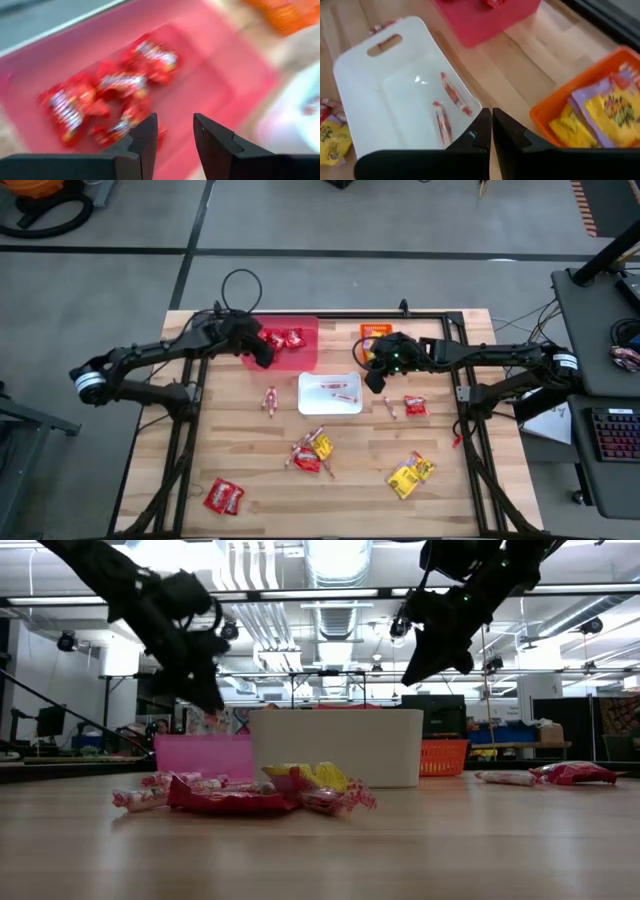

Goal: Sort candy
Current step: Put the white candy into the white bin

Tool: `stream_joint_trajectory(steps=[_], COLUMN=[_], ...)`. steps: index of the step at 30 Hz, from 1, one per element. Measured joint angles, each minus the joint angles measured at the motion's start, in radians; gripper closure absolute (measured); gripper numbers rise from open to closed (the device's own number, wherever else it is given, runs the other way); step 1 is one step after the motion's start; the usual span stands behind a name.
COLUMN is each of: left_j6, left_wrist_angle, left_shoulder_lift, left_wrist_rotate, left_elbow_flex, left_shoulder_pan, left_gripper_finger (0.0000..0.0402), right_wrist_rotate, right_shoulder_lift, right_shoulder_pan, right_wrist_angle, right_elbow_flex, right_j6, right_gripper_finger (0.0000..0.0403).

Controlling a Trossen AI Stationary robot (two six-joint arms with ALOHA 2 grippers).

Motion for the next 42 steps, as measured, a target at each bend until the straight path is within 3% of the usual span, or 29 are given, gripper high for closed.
stream_joint_trajectory(steps=[8,14,26,34,42], left_j6=[0.038,0.079,0.094,0.097,0.123], left_wrist_angle=[0.124,0.221,0.276,0.273,0.269], left_shoulder_lift=[-0.079,-0.091,-0.091,-0.091,-0.091], left_wrist_rotate=[0.001,0.001,0.0,0.0,0.0], left_elbow_flex=[0.0,0.0,0.0,0.0,0.0], left_shoulder_pan=[-0.196,-0.29,-0.303,-0.303,-0.303], left_gripper_finger=[0.0292,0.0292,0.0292,0.0292,0.0292], right_wrist_rotate=[-0.012,-0.028,-0.004,-0.01,-0.032], right_shoulder_lift=[0.0,0.0,0.055,0.17,0.191], right_shoulder_pan=[0.007,0.073,0.195,0.222,0.23], right_wrist_angle=[-0.174,-0.329,-0.496,-0.496,-0.49], right_elbow_flex=[0.0,0.0,0.001,0.006,0.014], right_j6=[0.162,0.321,0.526,0.53,0.522], right_gripper_finger=[0.0394,0.0394,0.0394,0.0391,0.0324])
